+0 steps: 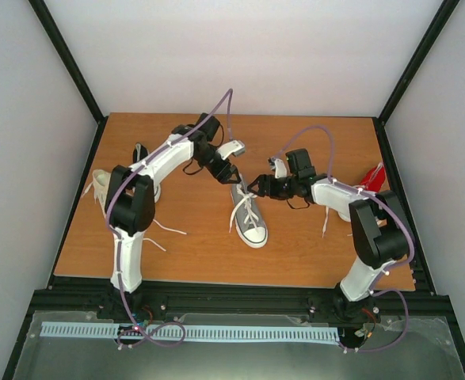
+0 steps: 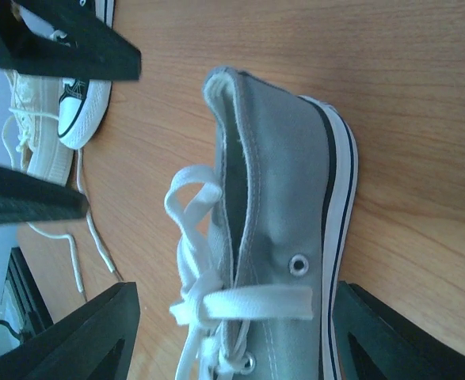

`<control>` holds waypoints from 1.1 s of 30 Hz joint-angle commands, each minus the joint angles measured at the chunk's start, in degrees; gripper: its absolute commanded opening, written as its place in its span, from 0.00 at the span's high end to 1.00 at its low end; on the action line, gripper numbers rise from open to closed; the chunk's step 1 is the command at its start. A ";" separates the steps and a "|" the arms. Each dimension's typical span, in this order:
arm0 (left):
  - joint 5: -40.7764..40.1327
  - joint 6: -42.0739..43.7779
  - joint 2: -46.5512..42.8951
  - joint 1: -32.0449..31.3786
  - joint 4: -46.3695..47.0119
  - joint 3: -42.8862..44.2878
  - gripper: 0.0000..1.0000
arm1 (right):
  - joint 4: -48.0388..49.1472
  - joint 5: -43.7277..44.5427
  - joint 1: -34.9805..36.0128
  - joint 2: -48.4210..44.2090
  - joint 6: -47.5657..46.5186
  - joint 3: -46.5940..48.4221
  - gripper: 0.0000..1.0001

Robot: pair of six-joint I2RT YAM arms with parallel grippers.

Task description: Tie the shoes

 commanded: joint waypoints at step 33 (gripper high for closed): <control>2.49 -2.79 -0.76 -1.20 -1.30 -7.56 0.99 | 8.76 -1.56 -0.41 3.31 4.09 -4.69 0.97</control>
